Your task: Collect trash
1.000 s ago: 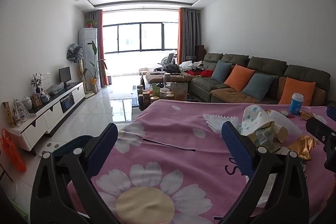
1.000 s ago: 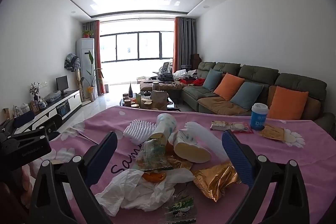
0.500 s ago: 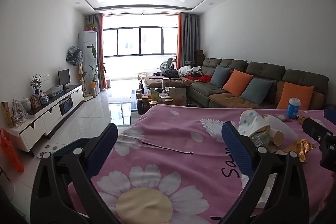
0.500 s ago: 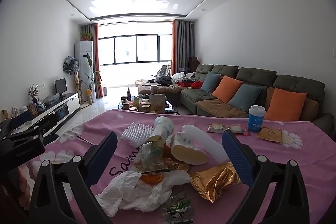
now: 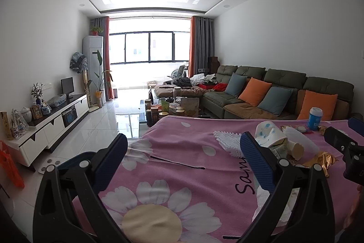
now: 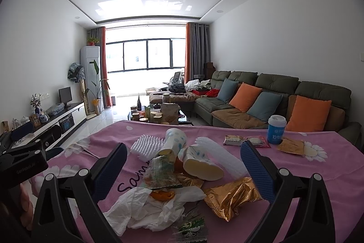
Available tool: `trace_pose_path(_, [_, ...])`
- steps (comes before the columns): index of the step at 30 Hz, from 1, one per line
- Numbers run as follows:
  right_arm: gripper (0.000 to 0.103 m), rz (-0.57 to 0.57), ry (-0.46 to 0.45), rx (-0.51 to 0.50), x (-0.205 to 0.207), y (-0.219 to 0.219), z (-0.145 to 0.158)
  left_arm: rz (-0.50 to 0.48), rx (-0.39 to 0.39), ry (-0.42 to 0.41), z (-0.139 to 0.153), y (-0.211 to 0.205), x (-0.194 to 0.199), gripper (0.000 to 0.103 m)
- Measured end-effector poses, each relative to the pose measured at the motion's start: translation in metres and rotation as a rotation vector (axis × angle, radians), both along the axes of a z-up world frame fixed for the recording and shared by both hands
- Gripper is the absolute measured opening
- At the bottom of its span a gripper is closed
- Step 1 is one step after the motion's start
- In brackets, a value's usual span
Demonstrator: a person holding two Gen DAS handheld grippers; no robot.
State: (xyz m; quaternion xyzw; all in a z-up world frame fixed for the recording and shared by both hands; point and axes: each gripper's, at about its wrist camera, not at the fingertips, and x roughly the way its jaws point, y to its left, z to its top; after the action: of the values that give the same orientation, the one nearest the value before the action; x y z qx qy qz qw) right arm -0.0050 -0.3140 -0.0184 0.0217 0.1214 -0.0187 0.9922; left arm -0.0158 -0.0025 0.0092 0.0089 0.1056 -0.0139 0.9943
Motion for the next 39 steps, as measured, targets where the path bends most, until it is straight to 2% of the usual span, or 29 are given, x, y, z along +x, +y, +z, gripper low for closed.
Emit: trace_pose_path(39, [0.096, 0.001, -0.005, -0.003, 0.0024, 0.0061, -0.003, -0.007, -0.001, -0.001, 0.0005, -0.0016, 0.0001, 0.097])
